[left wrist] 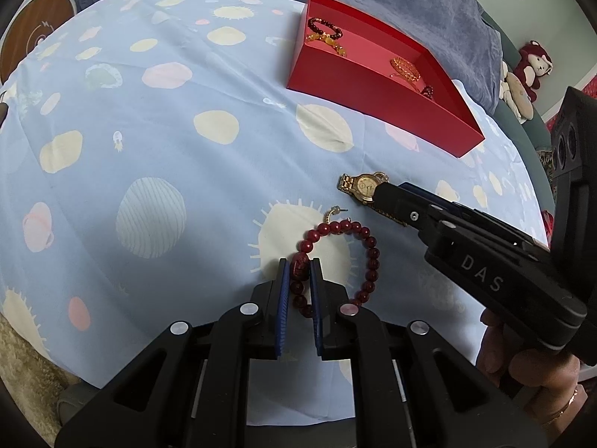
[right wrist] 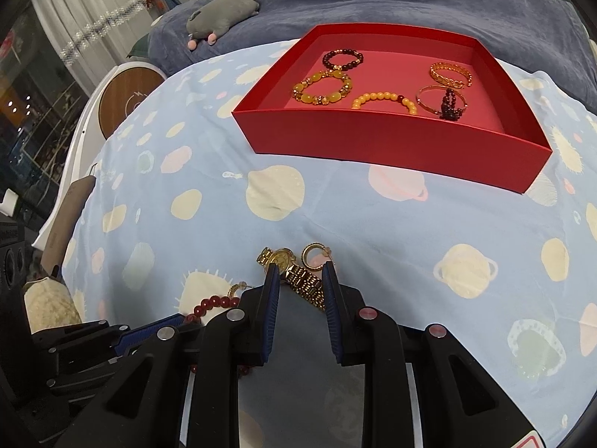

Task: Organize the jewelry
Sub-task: 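Grasp the dark red bead bracelet with left while right grasps the gold watch, then lift the bracelet with left and the watch with right over the red box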

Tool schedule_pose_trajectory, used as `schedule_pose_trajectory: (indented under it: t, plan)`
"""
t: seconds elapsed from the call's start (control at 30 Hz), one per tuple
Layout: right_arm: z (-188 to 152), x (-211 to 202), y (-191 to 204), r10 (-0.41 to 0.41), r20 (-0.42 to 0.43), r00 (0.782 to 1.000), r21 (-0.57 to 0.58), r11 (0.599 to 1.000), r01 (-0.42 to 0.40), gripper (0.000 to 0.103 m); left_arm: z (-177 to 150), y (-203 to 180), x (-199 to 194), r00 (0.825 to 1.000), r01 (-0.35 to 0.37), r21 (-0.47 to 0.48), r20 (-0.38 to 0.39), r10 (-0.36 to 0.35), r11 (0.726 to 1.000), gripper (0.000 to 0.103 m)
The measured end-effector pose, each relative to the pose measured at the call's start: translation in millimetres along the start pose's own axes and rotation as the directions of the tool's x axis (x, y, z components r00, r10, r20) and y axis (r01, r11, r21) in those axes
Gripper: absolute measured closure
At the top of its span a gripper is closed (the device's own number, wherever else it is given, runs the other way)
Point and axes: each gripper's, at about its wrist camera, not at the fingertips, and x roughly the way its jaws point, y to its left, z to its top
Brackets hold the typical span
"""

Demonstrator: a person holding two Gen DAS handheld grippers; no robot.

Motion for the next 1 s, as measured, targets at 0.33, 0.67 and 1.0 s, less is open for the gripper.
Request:
schedule_pose_trajectory:
  t: [0.33, 0.67, 1.0]
  plan:
    - [-7, -5, -4, 0.024, 0.003, 1.0, 0.018, 1.0, -0.024, 0.09, 3, 0, -1, 1.0, 0.022, -0.016, -0.013, -0.022, 1.0, 0.092]
    - [-28, -16, -15, 0.002, -0.019, 1.0, 0.058, 0.998, -0.001, 0.091, 1, -4, 0, 1.0, 0.016, 0.001, -0.013, -0.016, 1.0, 0.092]
    - [-22, -8, -7, -0.017, -0.007, 1.0, 0.031, 0.999, 0.017, 0.086, 0, -4, 0, 1.0, 0.019, 0.0, -0.014, -0.019, 1.0, 0.092]
